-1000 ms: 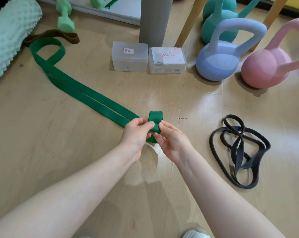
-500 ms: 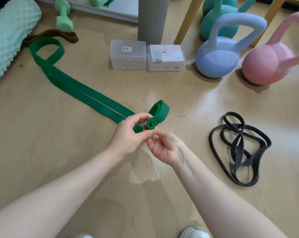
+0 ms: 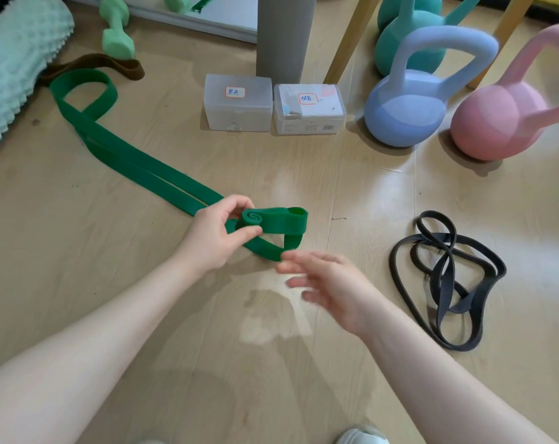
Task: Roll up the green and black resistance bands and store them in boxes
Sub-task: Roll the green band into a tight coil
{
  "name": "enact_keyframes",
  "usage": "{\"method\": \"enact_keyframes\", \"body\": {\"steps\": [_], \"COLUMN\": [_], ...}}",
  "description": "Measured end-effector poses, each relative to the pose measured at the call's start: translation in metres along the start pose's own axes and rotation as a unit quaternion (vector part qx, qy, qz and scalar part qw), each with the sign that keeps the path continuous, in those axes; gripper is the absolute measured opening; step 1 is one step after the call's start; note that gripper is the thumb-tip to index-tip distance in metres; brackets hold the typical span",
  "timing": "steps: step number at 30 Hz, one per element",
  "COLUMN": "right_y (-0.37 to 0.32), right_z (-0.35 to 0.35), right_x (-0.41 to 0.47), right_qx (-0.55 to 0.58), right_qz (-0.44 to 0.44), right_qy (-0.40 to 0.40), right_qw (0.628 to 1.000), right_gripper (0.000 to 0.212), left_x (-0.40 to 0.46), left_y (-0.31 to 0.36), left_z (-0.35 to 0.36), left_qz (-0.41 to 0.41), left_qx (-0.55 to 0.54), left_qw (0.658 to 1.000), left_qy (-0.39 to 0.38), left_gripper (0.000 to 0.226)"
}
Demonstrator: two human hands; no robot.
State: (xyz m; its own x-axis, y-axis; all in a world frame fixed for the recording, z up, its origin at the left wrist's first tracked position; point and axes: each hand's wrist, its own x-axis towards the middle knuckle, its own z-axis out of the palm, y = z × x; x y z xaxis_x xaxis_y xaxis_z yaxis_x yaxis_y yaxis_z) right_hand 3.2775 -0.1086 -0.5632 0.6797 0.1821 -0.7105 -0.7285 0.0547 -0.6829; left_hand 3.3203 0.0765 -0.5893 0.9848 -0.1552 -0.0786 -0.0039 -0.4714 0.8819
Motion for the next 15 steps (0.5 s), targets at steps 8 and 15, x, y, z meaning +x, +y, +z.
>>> {"method": "enact_keyframes", "body": {"steps": [8,15], "right_y": [-0.020,-0.015], "right_z": [0.025,0.033], "right_x": [0.027,0.036], "right_qx": [-0.406,-0.380], "right_qz": [-0.336,-0.254], "right_qy": [0.089,0.112], "right_qw": [0.845,0.882], "right_gripper": [0.034,0.031], "left_x": [0.000,-0.011], "left_y": [0.001,-0.001], "left_z": [0.005,0.005], "left_qz": [0.051,0.058], "left_qx": [0.051,0.101], "left_qw": [0.997,0.993], "left_qy": [-0.006,0.012], "left_gripper": [0.024,0.017]}}
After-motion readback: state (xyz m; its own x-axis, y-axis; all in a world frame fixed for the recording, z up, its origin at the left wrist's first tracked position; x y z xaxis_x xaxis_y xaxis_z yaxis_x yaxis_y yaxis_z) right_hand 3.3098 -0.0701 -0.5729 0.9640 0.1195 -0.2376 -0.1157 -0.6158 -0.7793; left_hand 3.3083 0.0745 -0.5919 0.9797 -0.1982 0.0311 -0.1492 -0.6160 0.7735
